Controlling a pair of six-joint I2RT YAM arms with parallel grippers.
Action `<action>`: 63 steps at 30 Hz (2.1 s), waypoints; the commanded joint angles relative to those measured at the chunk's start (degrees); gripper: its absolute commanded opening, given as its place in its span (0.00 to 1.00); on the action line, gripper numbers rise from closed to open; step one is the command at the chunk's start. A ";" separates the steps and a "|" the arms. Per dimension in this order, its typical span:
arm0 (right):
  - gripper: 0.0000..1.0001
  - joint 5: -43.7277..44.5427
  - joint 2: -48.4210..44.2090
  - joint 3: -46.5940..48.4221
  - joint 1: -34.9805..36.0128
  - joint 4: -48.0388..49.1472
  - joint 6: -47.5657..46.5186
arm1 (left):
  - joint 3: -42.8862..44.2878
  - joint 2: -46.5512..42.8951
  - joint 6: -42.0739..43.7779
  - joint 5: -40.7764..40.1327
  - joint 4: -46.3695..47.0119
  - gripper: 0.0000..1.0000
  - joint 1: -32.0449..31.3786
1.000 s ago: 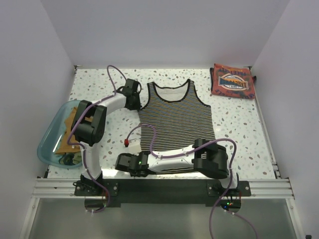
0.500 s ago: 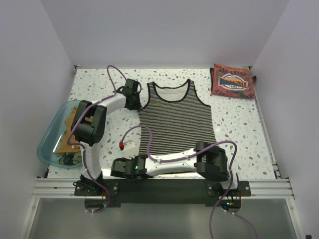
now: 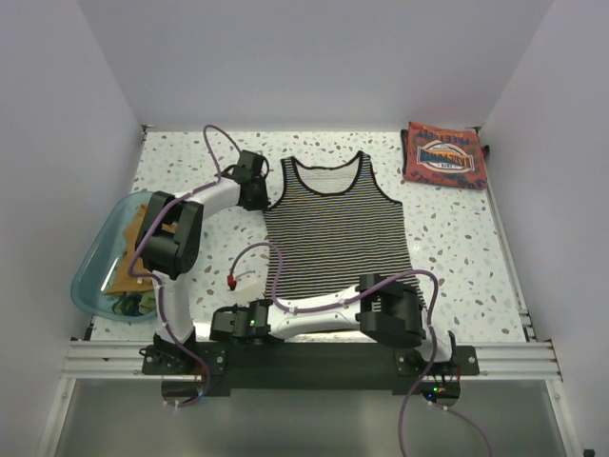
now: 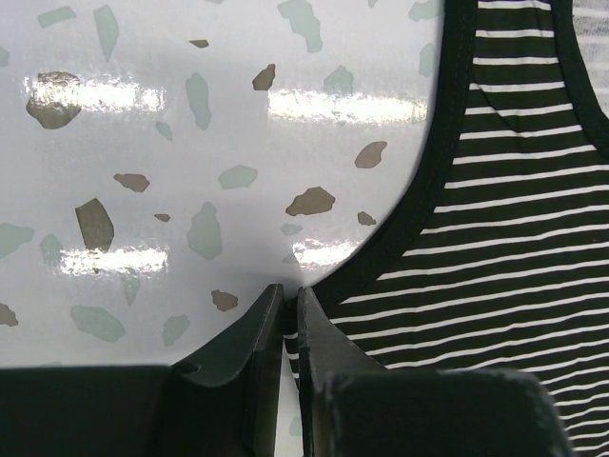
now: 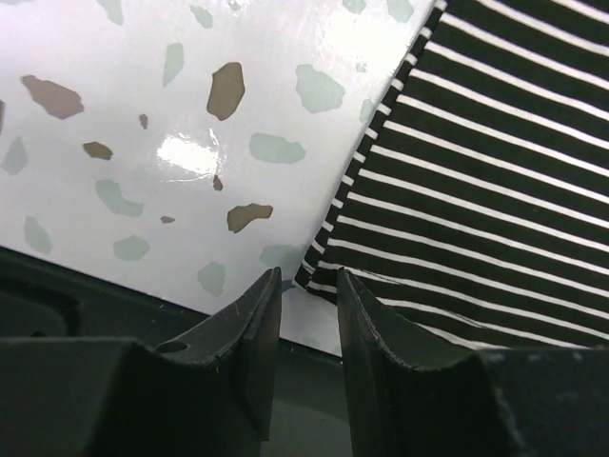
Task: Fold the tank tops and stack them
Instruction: Flatten the tank top out, then fold the tank top
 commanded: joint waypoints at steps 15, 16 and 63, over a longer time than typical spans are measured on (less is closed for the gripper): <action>0.00 1.33 -4.24 -2.38 -0.17 0.10 -1.45 | -2.91 -1.59 -1.35 0.04 2.42 0.03 0.96; 0.00 0.89 -5.03 -3.78 -0.34 1.33 -1.63 | -3.26 -2.12 -1.78 0.39 2.86 0.03 0.96; 0.00 -11.69 -31.05 -27.41 -5.79 17.95 -3.30 | 3.49 -6.61 -7.85 -7.42 -1.79 0.00 -3.25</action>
